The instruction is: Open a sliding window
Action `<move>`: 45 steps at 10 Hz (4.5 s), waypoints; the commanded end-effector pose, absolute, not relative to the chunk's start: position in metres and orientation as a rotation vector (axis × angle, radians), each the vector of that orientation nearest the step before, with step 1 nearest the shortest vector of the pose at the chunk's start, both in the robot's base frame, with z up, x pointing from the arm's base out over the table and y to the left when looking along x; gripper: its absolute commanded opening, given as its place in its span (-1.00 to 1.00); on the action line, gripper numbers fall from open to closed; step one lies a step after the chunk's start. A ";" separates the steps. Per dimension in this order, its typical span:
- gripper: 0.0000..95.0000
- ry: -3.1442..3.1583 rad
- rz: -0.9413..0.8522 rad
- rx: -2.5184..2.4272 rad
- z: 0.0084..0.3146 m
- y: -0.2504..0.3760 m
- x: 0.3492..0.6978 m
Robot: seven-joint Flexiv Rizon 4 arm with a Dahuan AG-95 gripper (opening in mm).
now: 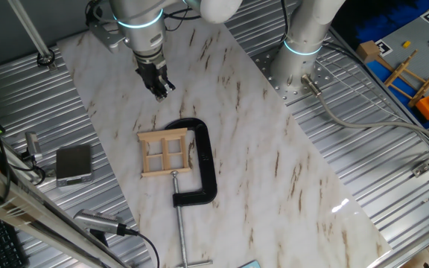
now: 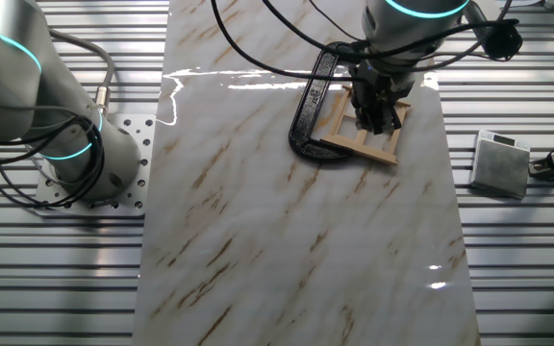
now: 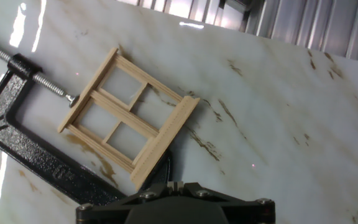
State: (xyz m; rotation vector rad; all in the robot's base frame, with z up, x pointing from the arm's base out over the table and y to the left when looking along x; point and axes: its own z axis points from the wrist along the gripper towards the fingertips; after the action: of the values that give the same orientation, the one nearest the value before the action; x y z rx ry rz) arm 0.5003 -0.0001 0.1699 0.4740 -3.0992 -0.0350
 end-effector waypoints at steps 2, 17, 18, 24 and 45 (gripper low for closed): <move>-1.00 -3.087 -0.042 0.519 0.170 0.000 0.500; -1.00 -3.058 -0.173 0.514 0.160 0.018 0.513; -1.00 -3.059 -0.183 0.504 0.155 0.027 0.517; -1.00 -3.070 -0.198 0.407 0.124 0.083 0.534; -1.00 -3.065 -0.137 0.106 0.093 0.112 0.527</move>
State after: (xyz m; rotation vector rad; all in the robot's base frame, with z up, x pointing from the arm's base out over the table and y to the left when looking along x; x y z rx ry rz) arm 0.5271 0.1136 0.0953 0.1455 -3.0604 -0.1424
